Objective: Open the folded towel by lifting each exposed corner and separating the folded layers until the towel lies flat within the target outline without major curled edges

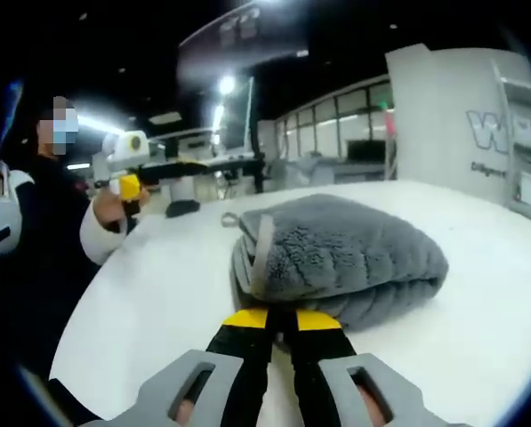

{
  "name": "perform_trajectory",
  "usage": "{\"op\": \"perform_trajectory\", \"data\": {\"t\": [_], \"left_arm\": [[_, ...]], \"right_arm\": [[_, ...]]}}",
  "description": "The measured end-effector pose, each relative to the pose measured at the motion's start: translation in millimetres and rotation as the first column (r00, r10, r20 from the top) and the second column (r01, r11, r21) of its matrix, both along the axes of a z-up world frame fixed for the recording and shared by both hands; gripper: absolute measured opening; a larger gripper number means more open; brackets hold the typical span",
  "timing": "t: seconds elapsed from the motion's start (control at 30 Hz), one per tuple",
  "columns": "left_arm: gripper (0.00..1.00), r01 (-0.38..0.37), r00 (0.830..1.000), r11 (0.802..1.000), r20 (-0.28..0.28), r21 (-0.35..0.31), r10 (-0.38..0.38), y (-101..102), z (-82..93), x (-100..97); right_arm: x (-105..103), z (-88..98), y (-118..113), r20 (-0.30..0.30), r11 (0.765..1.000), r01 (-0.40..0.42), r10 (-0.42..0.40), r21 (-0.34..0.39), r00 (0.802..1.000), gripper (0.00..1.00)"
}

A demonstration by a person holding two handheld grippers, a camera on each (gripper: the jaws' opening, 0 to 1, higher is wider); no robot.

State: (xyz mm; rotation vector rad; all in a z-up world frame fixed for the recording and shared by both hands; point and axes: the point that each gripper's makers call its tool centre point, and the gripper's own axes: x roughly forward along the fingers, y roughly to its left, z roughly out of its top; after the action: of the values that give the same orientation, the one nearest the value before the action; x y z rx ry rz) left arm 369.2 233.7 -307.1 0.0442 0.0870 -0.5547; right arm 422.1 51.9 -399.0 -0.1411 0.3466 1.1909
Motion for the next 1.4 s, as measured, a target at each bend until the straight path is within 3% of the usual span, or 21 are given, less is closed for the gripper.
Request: {"op": "perform_trajectory", "data": {"t": [0.63,0.9,1.4], "left_arm": [[0.91,0.009,1.000,0.999,-0.016,0.044,-0.008,-6.4,-7.4,0.0],[0.91,0.024,0.999,0.998,-0.041,0.056,-0.021,-10.8,-13.9,0.6],[0.87,0.094,0.993,0.993,-0.075,0.067,-0.089,-33.0,-31.9,1.9]], "right_arm": [[-16.9,-0.5,1.7,-0.062,1.000,-0.017,0.018,0.007,0.998,0.02],[-24.8,-0.1,-5.0,-0.119,0.999,-0.030,0.032,0.018,0.992,0.02],[-42.8,-0.5,-10.0,-0.170,0.996,-0.087,0.087,0.012,0.981,0.02]]}}
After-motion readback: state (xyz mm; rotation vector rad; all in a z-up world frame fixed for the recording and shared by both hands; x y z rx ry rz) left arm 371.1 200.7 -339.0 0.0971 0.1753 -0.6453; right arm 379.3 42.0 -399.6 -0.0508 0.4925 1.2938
